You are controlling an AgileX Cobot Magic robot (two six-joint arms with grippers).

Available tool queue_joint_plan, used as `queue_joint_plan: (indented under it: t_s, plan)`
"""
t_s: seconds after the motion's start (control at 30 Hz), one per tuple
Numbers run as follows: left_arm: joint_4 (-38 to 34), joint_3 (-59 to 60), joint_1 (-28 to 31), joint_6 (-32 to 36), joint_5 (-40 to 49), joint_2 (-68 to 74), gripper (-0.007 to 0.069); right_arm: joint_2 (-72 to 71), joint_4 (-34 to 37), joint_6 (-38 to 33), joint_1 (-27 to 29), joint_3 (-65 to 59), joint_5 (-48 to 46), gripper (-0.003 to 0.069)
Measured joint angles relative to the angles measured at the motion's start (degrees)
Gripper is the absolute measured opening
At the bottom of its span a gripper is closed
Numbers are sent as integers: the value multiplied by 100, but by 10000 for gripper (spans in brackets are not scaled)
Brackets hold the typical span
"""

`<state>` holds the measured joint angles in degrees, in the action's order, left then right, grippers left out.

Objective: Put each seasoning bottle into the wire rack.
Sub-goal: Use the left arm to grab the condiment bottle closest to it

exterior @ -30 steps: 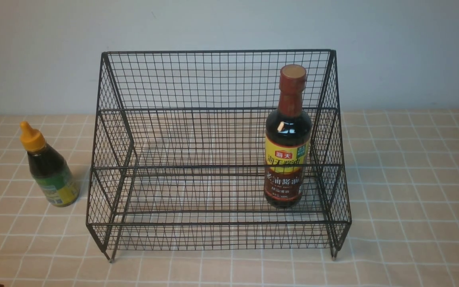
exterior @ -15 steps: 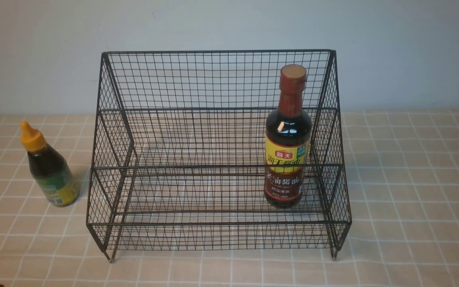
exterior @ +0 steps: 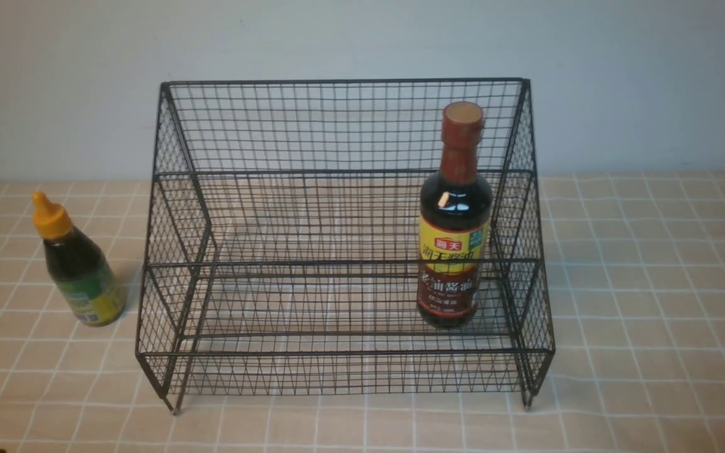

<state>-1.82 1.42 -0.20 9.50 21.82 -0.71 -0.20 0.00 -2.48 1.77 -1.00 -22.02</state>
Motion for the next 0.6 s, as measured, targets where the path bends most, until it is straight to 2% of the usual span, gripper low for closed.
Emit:
queue_joint_plan:
  t_s: [0.6]
  plan:
    - [0,0,0,0,0,0,-7,-44,0,177,0,-11,31,-13]
